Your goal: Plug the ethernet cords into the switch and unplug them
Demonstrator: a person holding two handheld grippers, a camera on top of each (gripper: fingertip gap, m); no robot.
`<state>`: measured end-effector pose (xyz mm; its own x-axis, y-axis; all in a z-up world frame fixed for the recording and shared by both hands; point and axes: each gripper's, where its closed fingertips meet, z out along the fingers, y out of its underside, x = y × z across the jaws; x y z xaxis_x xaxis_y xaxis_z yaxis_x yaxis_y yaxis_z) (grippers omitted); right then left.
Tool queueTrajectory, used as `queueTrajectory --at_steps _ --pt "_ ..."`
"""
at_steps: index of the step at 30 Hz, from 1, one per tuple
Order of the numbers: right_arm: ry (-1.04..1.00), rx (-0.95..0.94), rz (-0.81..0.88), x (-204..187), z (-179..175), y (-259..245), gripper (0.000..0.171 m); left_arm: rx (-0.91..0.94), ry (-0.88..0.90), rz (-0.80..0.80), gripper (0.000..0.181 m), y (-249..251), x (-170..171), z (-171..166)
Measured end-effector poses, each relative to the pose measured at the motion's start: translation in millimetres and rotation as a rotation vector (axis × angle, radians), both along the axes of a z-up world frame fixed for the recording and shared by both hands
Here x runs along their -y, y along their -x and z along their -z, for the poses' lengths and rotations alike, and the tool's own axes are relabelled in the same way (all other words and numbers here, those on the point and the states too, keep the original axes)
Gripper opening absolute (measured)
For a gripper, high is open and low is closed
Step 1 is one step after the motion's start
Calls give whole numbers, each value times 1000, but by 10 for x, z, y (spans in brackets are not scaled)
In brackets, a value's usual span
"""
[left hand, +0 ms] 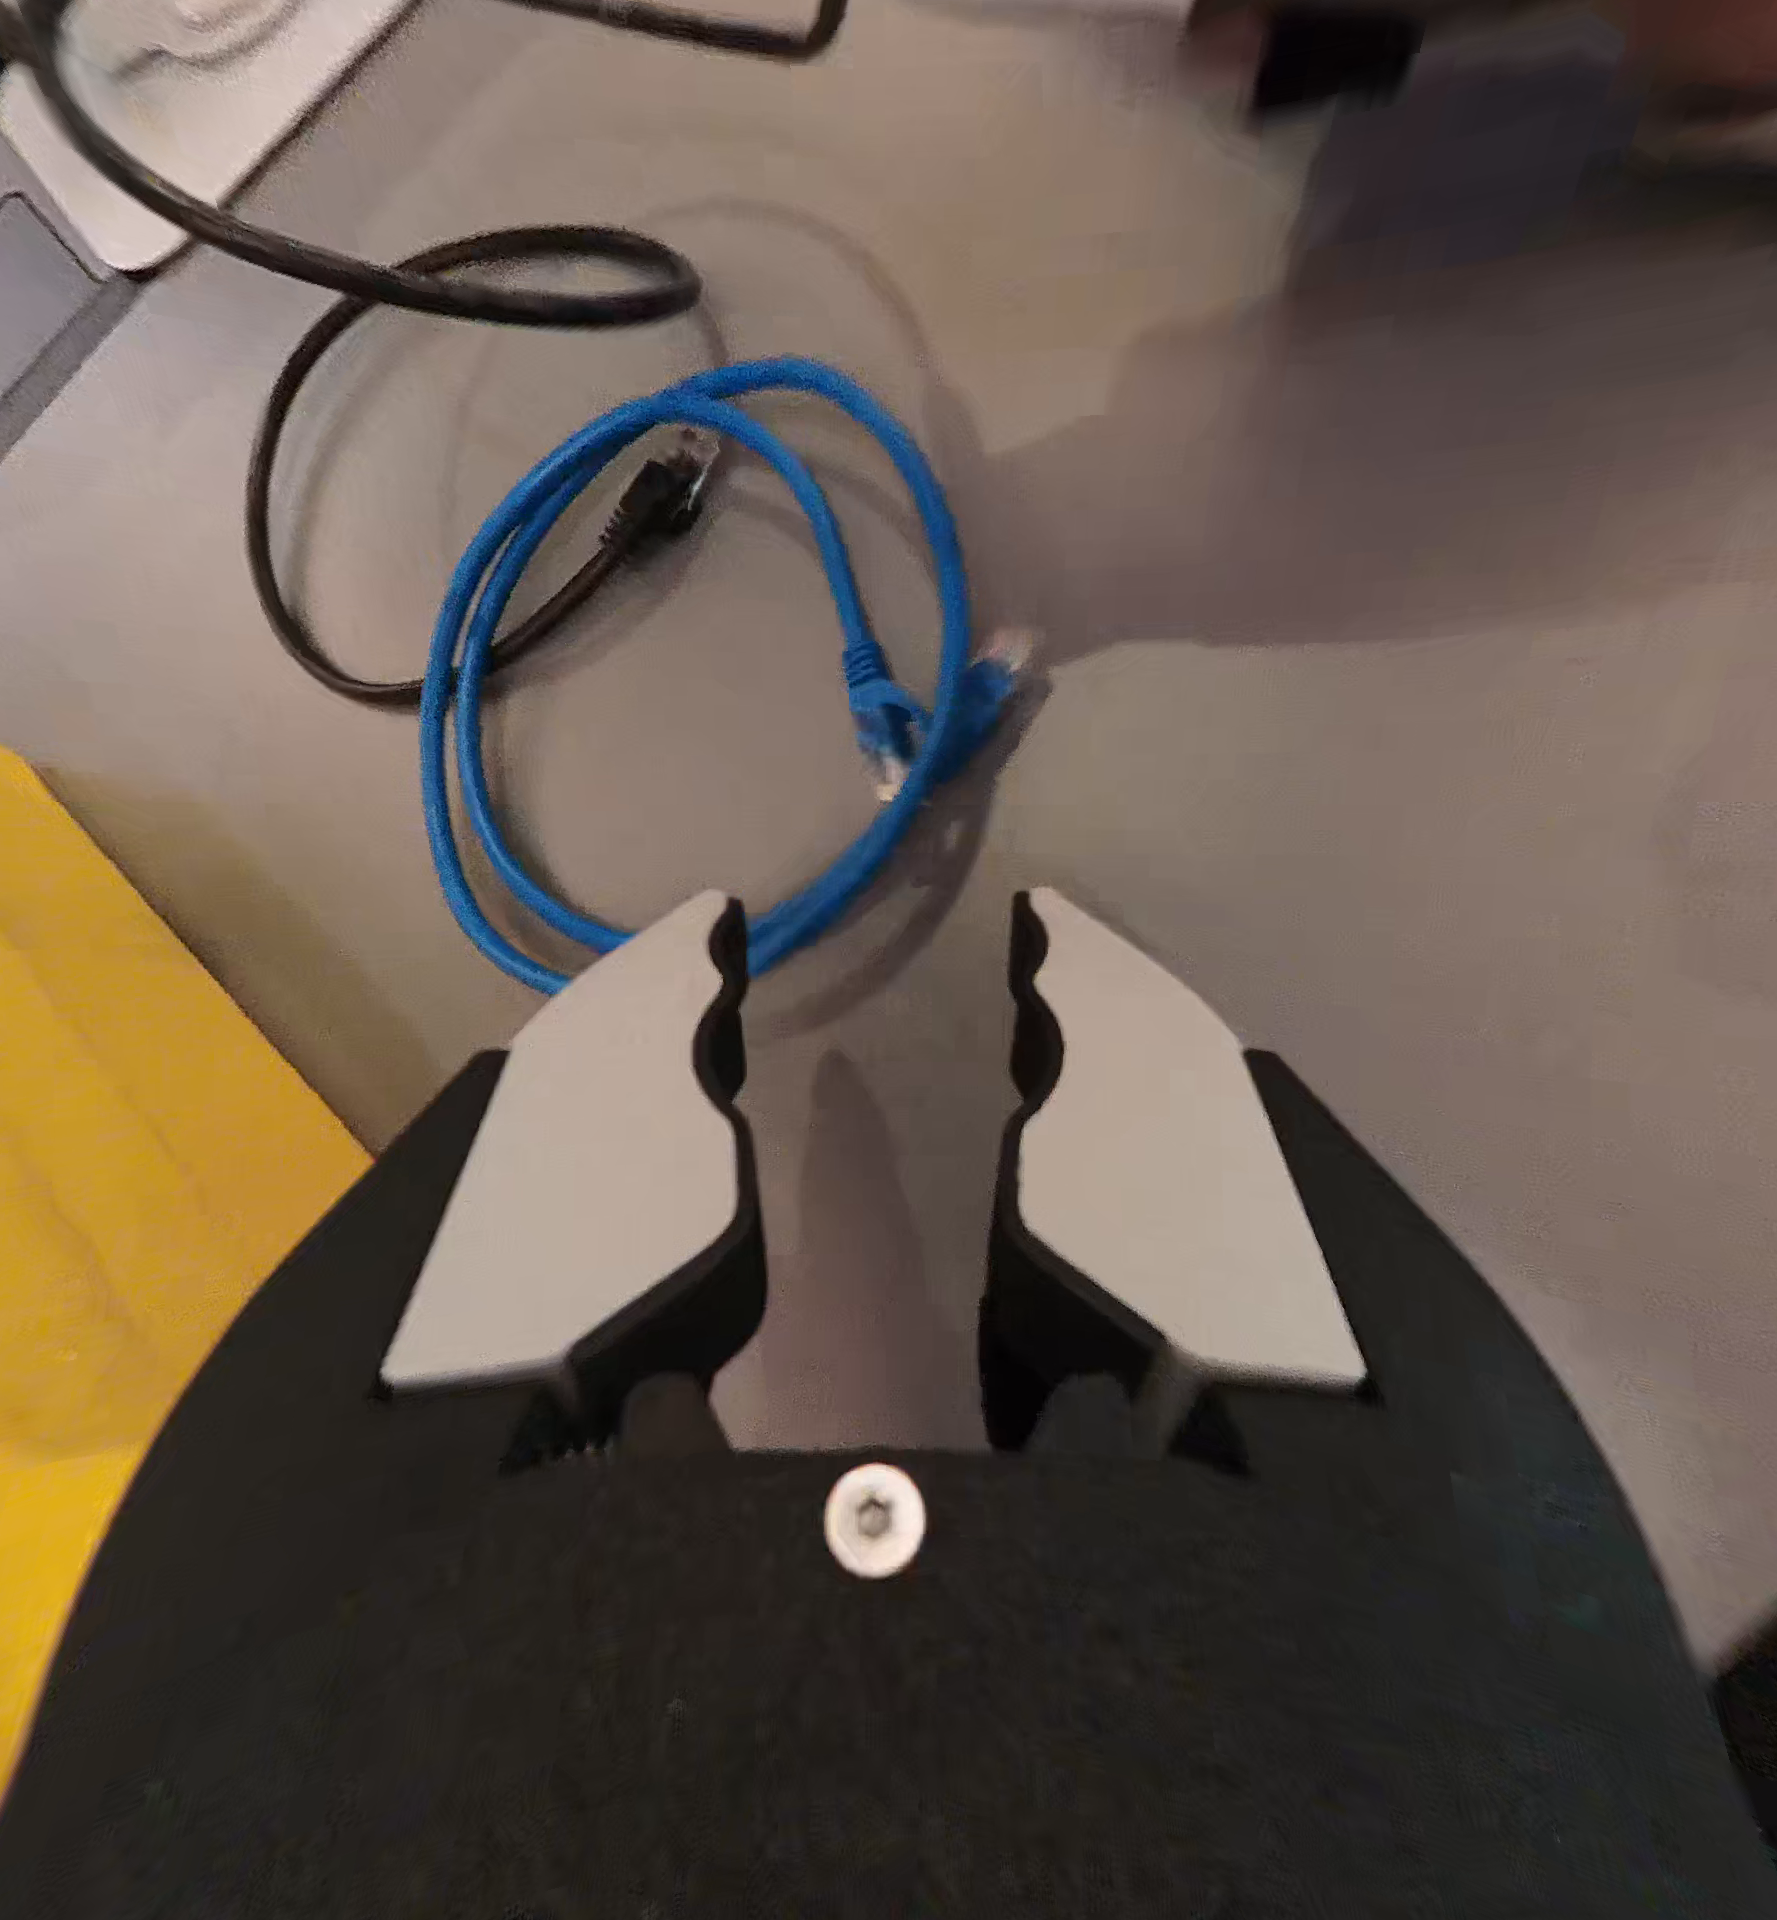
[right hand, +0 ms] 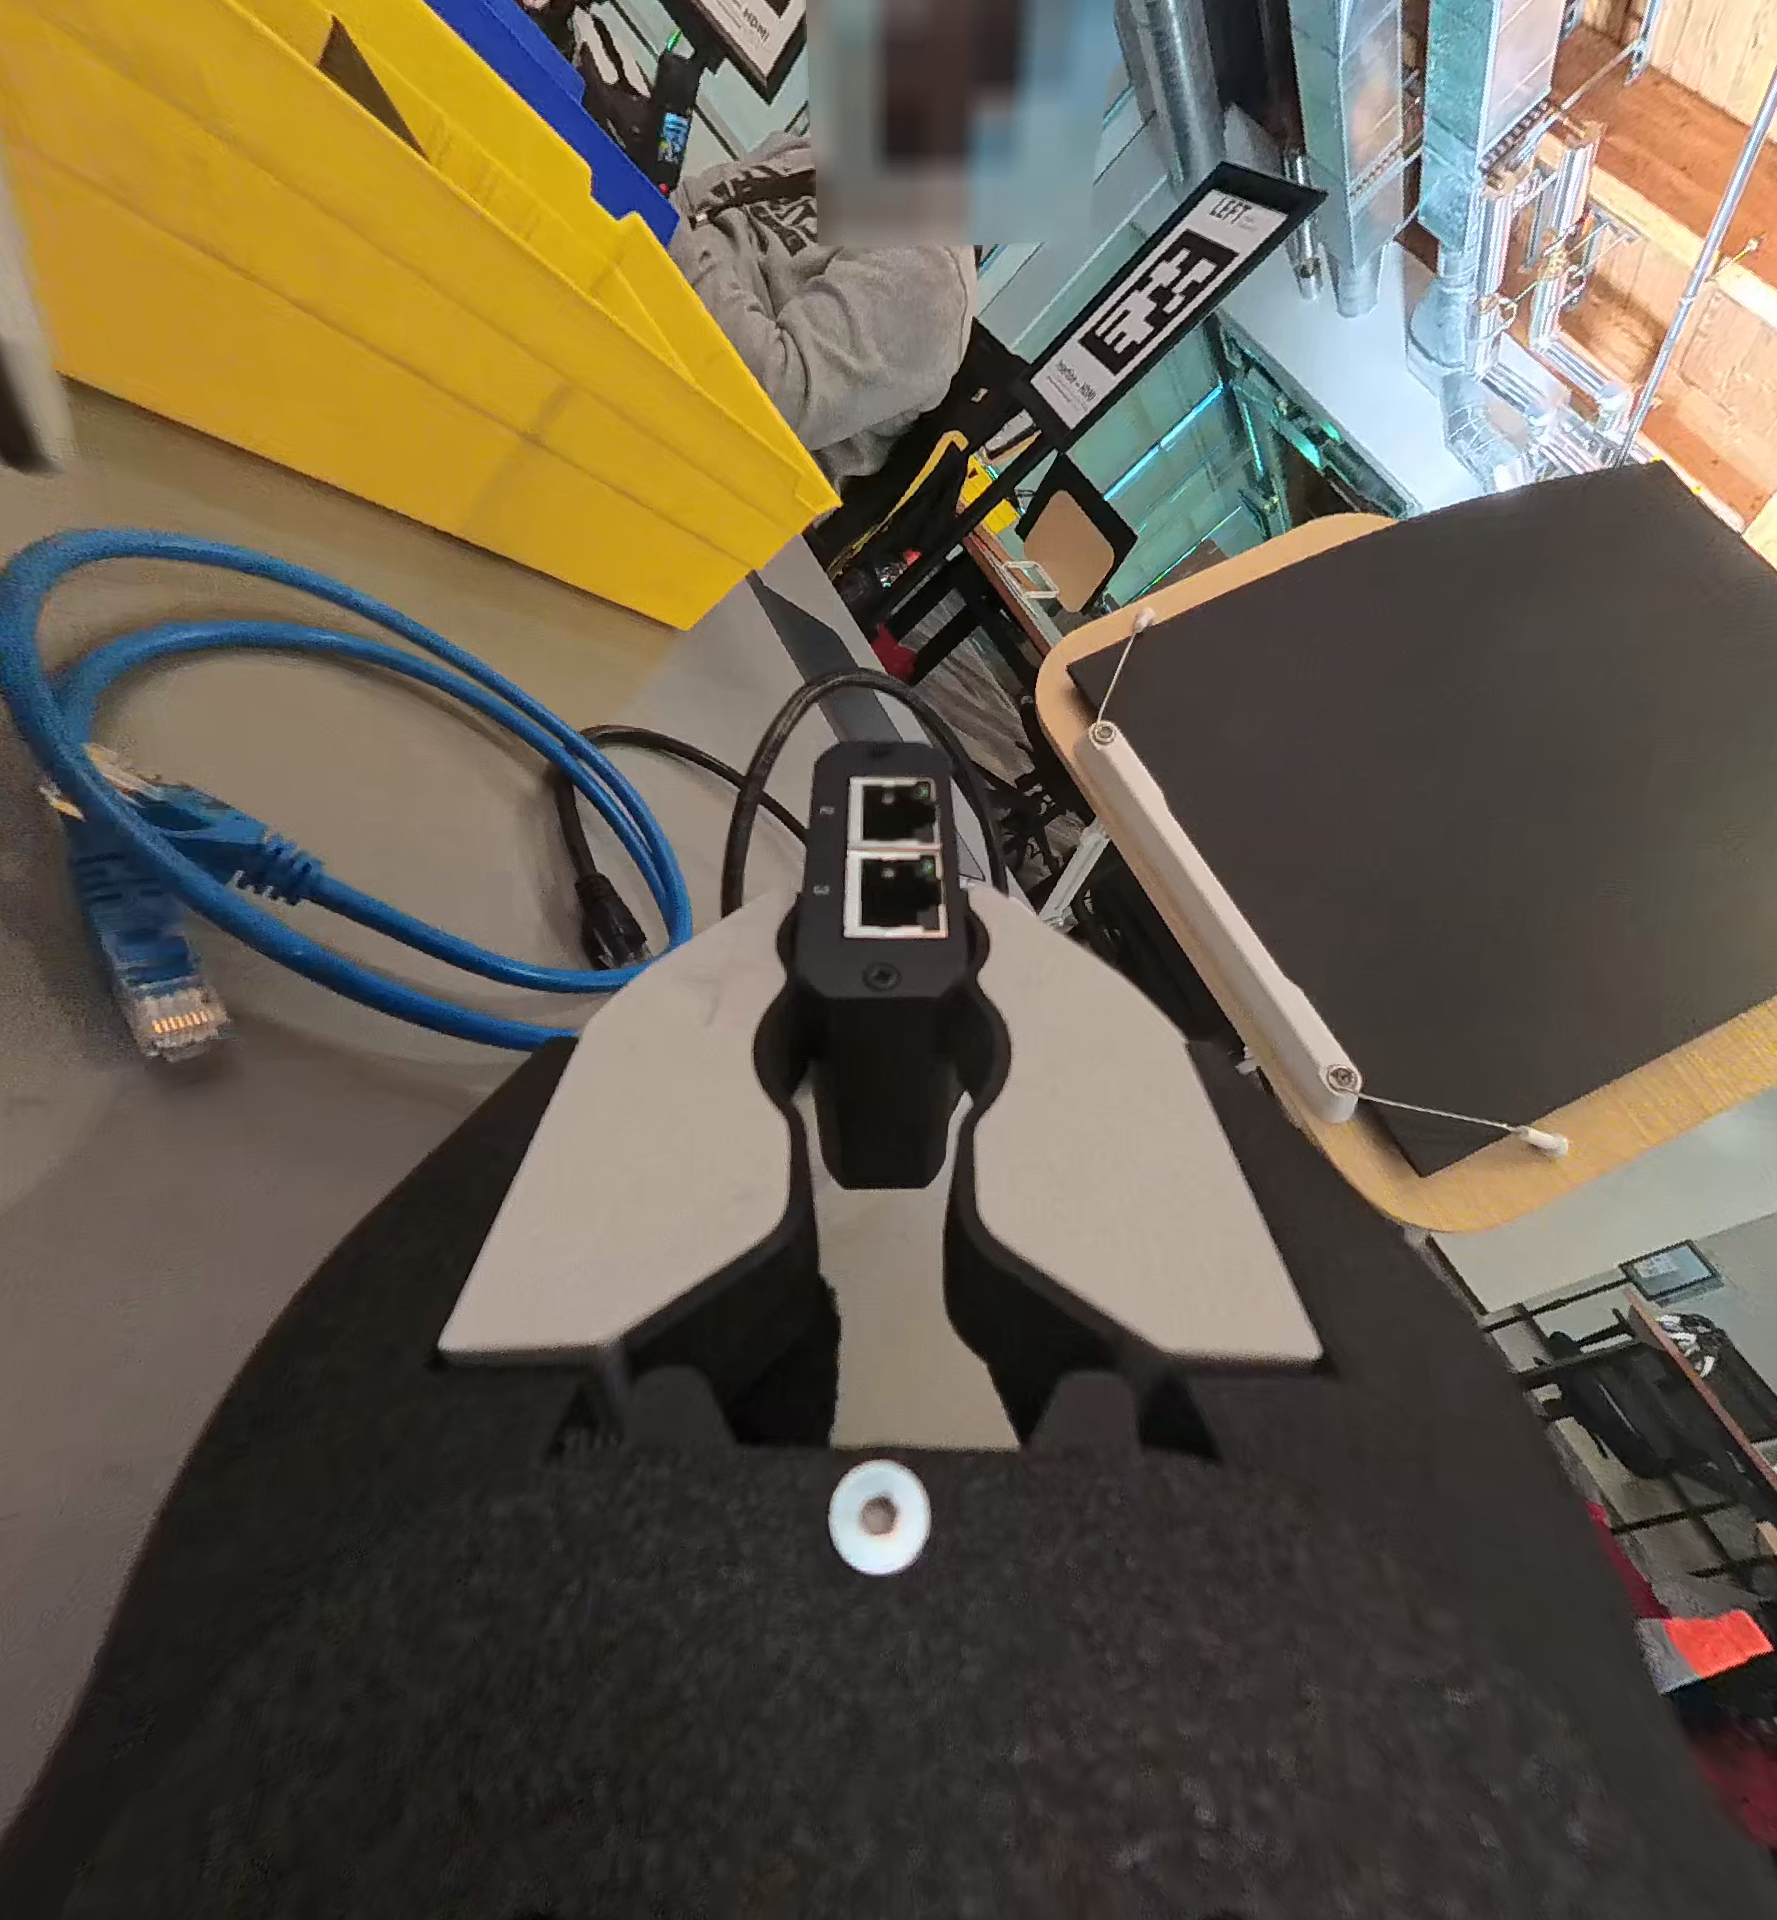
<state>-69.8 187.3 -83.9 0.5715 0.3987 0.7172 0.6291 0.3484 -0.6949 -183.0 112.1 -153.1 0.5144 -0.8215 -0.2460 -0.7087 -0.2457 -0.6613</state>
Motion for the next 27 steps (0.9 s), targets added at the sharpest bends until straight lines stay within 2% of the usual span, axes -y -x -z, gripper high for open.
queueTrajectory --at_steps 3,4,6,8,10,12,15,16,18,21,22,24,27 --pt "12 1 1 -13 27 -8 24 -147 41 122 52 -32 -183 274" --pt "13 2 -1 -11 29 -5 25 -179 36 163 44 -60 -208 345" --pt "17 2 -5 -7 34 5 24 -205 18 240 11 -149 -194 422" --pt "18 6 -3 -12 45 6 24 -242 47 280 7 -171 -135 430" --pt "25 0 0 -24 55 -10 24 -236 185 265 6 -160 43 354" --pt "29 -12 4 -37 45 -31 24 -38 379 315 5 -310 440 29" --pt "41 -35 2 -49 35 -46 24 385 733 498 5 -497 1125 -811" --pt "47 -38 1 -53 45 -44 24 474 839 533 5 -473 1250 -999" --pt "54 -37 1 -59 64 -40 24 590 994 527 5 -388 1296 -1123" --pt "48 -32 -1 -48 55 -33 24 688 1265 374 5 -226 1122 -883" --pt "45 -29 0 -45 54 -33 24 695 1292 291 5 -183 1005 -724" --pt "46 -25 0 -46 62 -31 24 626 1195 161 5 -66 774 -352" --pt "56 -20 0 -56 90 -28 24 464 937 62 10 108 482 42"
